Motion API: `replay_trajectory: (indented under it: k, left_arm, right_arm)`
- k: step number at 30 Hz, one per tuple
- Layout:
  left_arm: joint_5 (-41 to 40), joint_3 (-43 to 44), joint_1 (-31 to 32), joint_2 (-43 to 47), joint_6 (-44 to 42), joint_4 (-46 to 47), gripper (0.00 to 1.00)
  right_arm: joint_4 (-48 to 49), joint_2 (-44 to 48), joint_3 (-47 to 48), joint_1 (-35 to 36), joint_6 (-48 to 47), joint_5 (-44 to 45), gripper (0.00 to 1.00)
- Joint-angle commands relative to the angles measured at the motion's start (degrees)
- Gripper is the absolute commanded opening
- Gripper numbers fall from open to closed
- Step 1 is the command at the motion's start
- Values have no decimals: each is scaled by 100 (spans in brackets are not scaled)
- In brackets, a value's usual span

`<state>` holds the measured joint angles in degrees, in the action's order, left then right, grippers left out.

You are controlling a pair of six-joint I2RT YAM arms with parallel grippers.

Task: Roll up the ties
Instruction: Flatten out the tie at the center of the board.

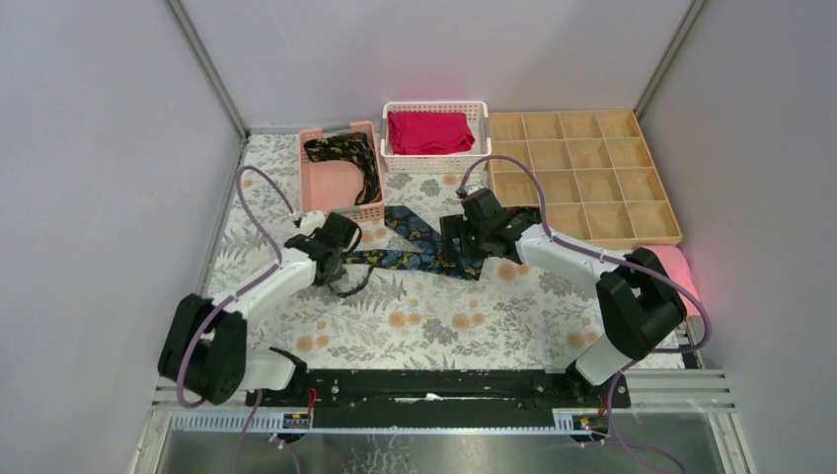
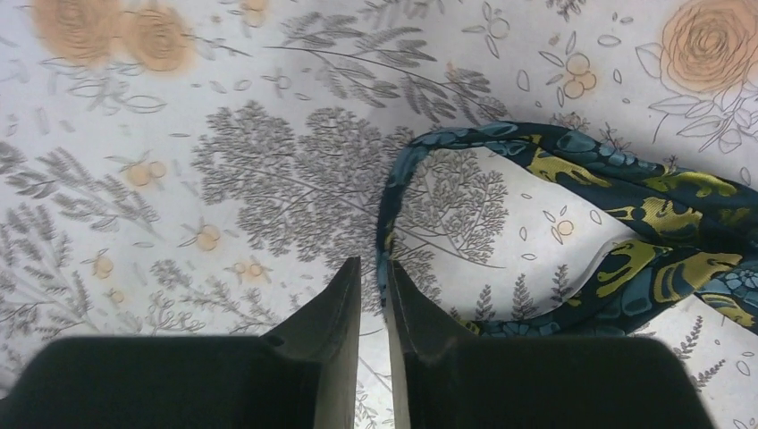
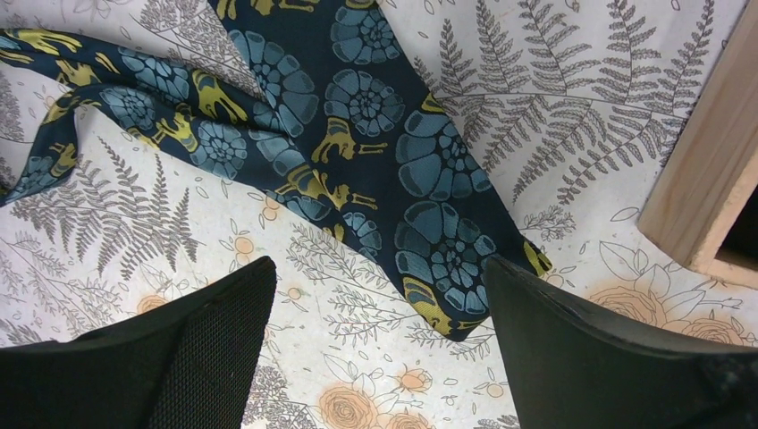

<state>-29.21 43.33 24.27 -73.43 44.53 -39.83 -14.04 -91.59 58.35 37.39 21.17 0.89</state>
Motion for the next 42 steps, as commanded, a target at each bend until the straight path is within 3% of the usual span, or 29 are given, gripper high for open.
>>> replay_trajectory:
  k: [1, 4, 8, 9, 10, 14, 17, 20, 26, 29, 32, 33, 42]
  left_arm:
    - [660, 251, -137, -618, -251, 742, 15]
    - [687, 261, -133, -493, -226, 834, 13]
    - [367, 251, -134, -301, -138, 344, 41]
    - [297, 178, -133, -187, -127, 311, 57]
    - [238, 114, -133, -42, -87, 281, 65]
    - [186, -7, -141, 218, -65, 309, 73]
    - [259, -28, -142, 4, -57, 408, 65]
    - [344, -133, -142, -221, -36, 570, 63]
    - [498, -377, -142, -448, -47, 894, 42]
    - [530, -383, -142, -658, -82, 1014, 28]
    - [576, -286, -149, -838, -94, 1038, 3]
    - [578, -233, -151, -850, -94, 995, 0]
    - [522, 842, -730, -667, -425, 379, 0]
  right_arm:
    - [185, -8, 348, 32, -75, 86, 93]
    - [202, -13, 297, 33, -111, 109, 94]
    - [206, 8, 259, 32, -139, 122, 94]
    - [219, 11, 250, 32, -139, 114, 94]
    - [237, 14, 236, 32, -139, 99, 94]
    - [268, -40, 248, 32, -109, 47, 94]
    - [245, -39, 270, 36, -109, 52, 94]
    - [217, 7, 269, 33, -120, 60, 94]
    - [180, 117, 207, 32, -149, 215, 94]
    - [191, 152, 171, 32, -132, 237, 94]
    - [182, 189, 168, 32, -122, 262, 94]
    - [185, 200, 168, 32, -114, 266, 94]
    - [220, 40, 282, 32, -174, 214, 94]
